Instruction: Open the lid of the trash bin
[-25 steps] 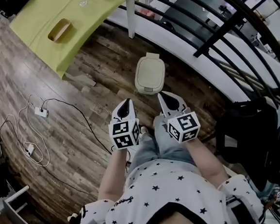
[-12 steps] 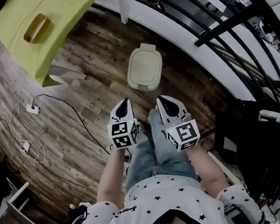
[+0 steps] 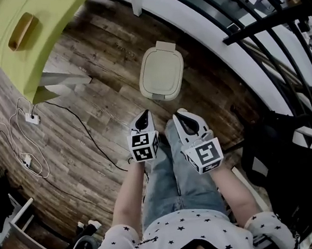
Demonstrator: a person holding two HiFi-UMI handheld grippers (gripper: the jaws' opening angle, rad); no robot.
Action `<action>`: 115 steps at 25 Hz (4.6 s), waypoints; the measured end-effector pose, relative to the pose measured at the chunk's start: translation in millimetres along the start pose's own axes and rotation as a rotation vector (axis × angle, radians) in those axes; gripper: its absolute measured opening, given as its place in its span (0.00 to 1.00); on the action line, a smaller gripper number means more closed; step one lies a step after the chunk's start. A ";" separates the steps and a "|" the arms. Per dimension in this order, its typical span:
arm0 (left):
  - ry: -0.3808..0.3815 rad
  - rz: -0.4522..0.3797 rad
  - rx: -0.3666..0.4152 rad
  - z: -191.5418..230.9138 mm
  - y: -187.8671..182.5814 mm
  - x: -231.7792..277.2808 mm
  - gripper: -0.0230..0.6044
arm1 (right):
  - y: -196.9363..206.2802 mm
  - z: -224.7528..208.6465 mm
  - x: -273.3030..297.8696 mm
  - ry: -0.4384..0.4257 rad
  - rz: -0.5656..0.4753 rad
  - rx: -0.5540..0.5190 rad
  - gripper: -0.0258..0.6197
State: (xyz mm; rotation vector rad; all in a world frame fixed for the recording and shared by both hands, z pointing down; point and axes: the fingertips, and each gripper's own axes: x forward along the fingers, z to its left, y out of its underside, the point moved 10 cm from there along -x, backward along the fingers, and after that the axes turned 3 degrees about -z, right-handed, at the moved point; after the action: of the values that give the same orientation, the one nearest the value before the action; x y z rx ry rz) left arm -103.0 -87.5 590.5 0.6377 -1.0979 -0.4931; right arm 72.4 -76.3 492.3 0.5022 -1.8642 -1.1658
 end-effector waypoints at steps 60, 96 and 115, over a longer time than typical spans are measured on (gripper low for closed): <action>-0.025 0.298 0.048 19.1 123.6 189.7 0.05 | 116.6 -86.2 42.3 0.044 0.110 0.145 0.03; 0.029 0.207 -0.084 -0.6 58.8 68.0 0.05 | 61.8 -12.9 -30.2 0.131 0.027 0.122 0.03; 0.102 0.116 -0.072 -27.5 -1.5 -71.4 0.05 | -1.3 57.4 -98.8 0.182 -0.046 0.116 0.03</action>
State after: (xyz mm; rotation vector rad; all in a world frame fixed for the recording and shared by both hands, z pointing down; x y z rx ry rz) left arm -104.9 -35.6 534.2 0.5276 -1.0105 -0.3943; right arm 79.2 22.5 435.2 0.6964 -1.7776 -1.0102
